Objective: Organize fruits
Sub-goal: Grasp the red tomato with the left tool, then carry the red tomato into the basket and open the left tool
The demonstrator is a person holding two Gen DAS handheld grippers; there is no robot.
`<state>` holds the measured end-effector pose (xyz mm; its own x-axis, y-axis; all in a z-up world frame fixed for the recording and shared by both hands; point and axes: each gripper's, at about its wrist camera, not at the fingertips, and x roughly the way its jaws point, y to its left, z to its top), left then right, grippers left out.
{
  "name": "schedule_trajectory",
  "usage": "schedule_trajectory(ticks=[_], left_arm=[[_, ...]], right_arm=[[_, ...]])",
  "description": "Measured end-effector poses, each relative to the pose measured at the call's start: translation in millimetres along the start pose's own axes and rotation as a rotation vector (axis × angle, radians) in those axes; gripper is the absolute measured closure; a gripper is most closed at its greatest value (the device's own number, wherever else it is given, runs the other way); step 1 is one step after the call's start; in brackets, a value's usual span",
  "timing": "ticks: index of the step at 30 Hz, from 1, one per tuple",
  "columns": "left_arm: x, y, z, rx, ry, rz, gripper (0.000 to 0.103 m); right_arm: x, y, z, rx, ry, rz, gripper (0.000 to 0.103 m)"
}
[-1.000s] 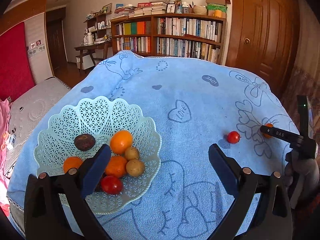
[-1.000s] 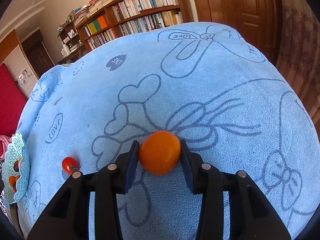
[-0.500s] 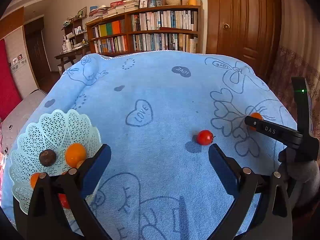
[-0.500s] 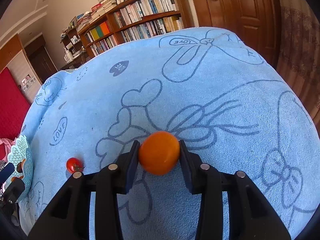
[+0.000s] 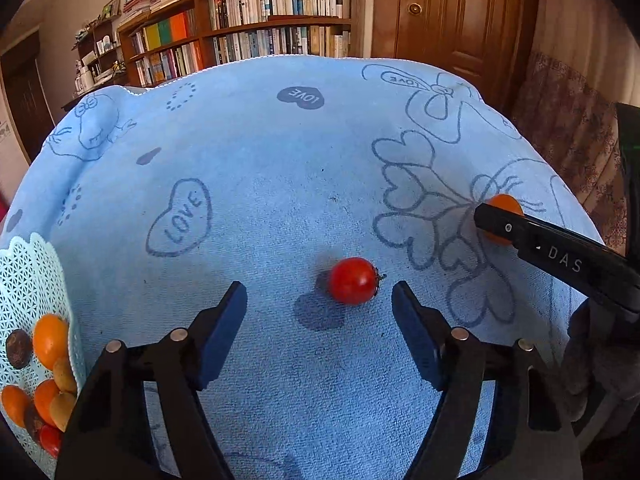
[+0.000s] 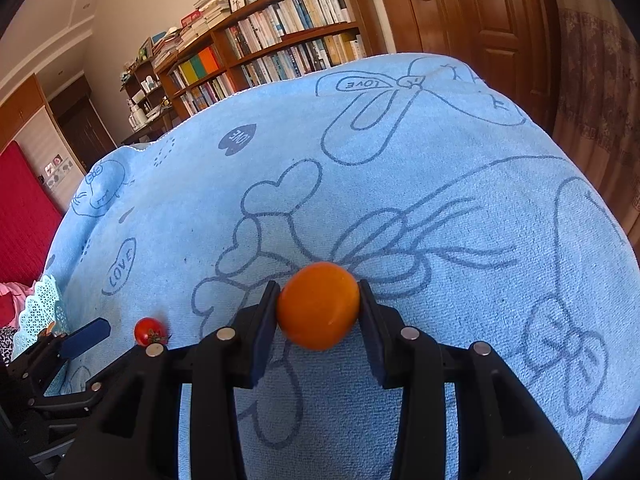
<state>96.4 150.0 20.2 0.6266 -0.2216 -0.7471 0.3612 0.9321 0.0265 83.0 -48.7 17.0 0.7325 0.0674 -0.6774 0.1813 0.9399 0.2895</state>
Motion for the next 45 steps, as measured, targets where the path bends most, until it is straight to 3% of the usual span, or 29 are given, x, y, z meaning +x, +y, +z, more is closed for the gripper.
schedule_trajectory(ticks=[8,20,30,45], left_arm=[[21,-10,6,0.019,0.039,-0.030,0.040],[15,-8,4,0.008,0.018,-0.039,0.075],[-7,-1,-8,-0.031,-0.014,-0.019,0.075],[-50,22,-18,-0.069,-0.088,0.101,0.075]], right_arm=[[0,0,0,0.000,0.003,0.002,0.064],[-5,5,-1,-0.015,-0.026,0.011,0.064],[-14,11,-2,-0.034,-0.051,0.058,0.064],[-28,28,-10,-0.084,-0.067,0.134,0.064]])
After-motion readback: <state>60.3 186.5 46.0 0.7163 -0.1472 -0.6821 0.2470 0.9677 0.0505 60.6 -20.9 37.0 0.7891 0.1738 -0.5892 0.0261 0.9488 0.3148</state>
